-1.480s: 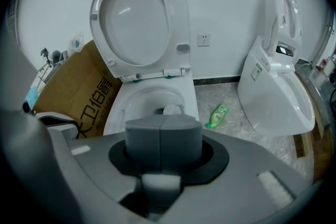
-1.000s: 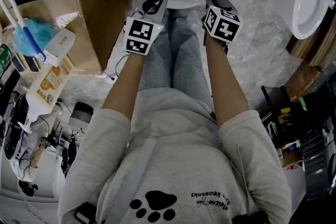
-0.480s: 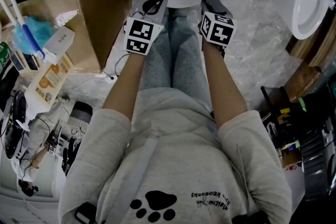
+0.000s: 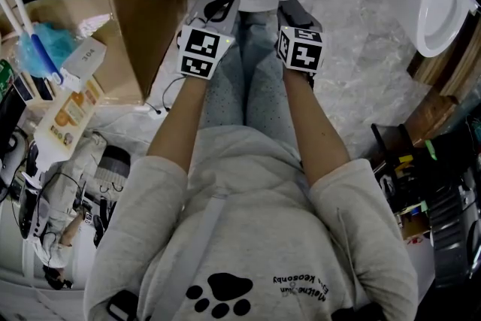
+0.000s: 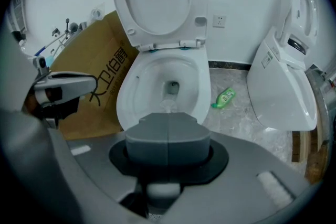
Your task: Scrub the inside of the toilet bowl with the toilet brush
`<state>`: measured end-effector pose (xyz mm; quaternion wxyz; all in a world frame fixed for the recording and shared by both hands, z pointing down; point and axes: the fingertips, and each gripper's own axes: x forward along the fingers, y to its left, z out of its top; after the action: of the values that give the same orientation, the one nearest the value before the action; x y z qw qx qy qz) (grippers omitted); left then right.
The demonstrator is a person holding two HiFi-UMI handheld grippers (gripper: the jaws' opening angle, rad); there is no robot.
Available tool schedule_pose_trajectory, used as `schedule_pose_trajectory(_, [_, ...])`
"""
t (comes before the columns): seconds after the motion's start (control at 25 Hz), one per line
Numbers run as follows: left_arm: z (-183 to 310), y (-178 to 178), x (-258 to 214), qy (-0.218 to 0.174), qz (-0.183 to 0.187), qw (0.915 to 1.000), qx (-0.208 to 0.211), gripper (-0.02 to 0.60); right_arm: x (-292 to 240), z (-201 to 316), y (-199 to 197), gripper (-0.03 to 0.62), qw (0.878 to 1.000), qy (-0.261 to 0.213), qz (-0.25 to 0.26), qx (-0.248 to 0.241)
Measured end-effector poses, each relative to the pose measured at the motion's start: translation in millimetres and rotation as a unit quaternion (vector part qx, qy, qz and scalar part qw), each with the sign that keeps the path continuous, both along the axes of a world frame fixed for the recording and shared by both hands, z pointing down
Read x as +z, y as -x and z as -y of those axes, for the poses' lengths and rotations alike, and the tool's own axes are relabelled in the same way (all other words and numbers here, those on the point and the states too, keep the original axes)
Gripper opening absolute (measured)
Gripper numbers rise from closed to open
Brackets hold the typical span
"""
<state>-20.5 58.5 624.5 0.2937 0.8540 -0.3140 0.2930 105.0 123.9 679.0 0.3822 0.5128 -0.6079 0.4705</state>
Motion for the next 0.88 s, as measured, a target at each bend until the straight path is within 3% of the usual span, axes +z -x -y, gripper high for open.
schedule_pose_trajectory(0.88, [15.2, 18.8, 11.0, 0.014, 0.005, 0.9998, -0.01, -0.002, 11.8, 22.3, 52.9, 0.149, 0.999, -0.006, 0.034, -0.026])
